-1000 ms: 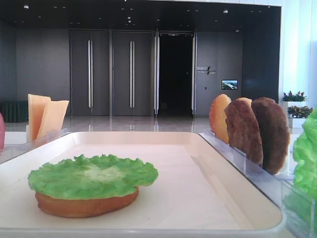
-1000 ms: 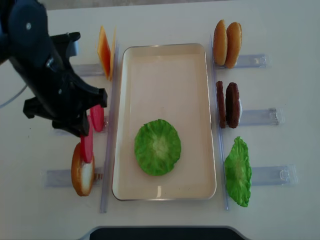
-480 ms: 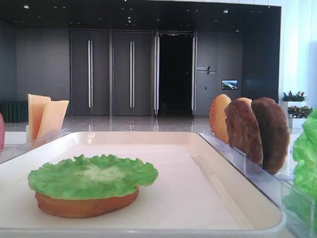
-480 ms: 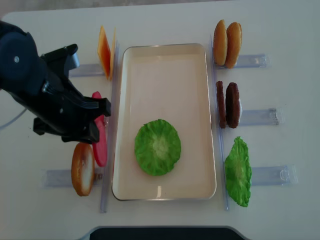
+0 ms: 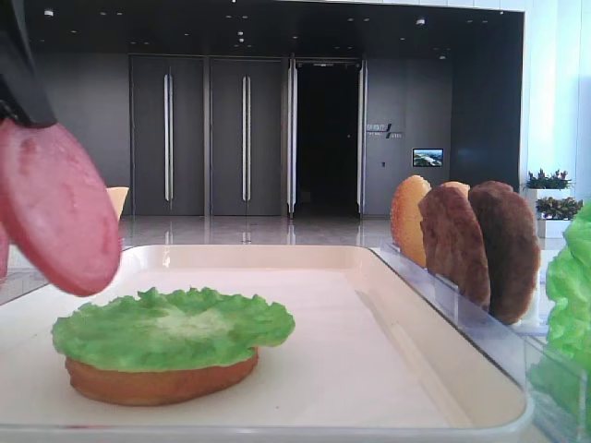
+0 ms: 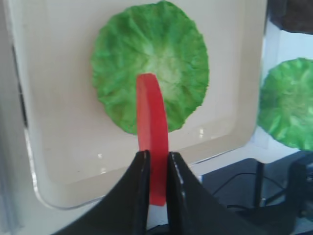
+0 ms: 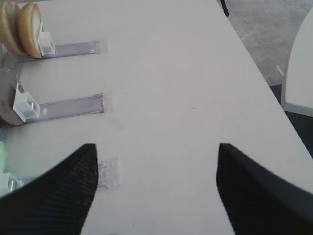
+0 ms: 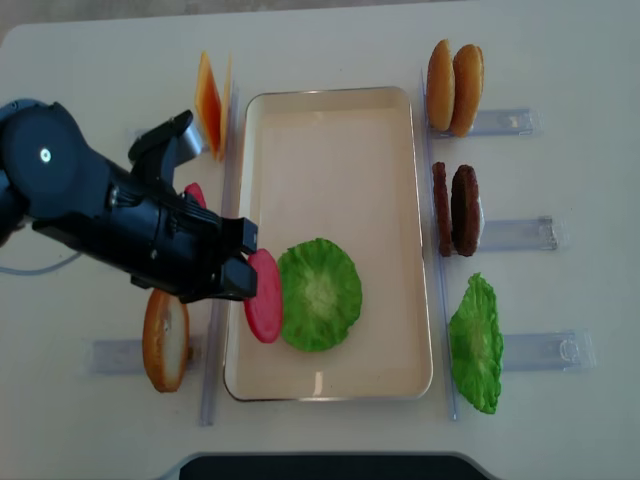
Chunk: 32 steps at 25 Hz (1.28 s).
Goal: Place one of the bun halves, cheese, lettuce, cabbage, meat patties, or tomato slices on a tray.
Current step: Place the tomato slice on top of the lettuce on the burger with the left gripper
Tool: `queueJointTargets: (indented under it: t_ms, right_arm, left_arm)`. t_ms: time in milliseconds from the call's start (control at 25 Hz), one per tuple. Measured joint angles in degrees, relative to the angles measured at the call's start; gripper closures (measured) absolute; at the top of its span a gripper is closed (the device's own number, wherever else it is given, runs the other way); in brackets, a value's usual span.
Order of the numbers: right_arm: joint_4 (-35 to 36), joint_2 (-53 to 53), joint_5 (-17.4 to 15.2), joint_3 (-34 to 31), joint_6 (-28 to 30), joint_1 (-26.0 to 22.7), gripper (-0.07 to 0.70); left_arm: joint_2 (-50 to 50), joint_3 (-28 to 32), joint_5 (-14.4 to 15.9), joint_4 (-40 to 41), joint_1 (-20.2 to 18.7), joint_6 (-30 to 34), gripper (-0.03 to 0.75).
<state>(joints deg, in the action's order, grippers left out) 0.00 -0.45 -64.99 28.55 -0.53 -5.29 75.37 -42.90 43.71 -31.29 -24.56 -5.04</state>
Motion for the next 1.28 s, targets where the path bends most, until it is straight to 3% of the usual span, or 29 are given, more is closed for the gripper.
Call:
queueJointTargets:
  t_ms: [200, 360, 600, 800, 1080, 1280]
  right_arm:
    - [0.0, 0.0, 0.0, 0.0, 0.0, 0.0, 0.118]
    - [0.0, 0.0, 0.0, 0.0, 0.0, 0.0, 0.118]
    - [0.0, 0.0, 0.0, 0.0, 0.0, 0.0, 0.118]
    - [0.0, 0.0, 0.0, 0.0, 0.0, 0.0, 0.118]
    - [0.0, 0.0, 0.0, 0.0, 0.0, 0.0, 0.118]
    - [0.0, 0.0, 0.0, 0.0, 0.0, 0.0, 0.118]
  left_arm:
    - [-0.1, 6.7, -2.5, -23.5, 7.3, 23.1, 0.655]
    - [-0.1, 8.9, -1.6, -35.3, 9.3, 36.8, 0.655]
    - [2.8, 8.9, 2.0, -38.4, 9.3, 40.6, 0.655]
    - [8.5, 8.9, 2.2, -39.8, 9.3, 41.6, 0.656]
    - [12.5, 8.9, 4.0, -50.1, 9.3, 52.1, 0.656]
    - [14.4, 8.9, 4.4, -51.9, 9.3, 53.9, 0.656]
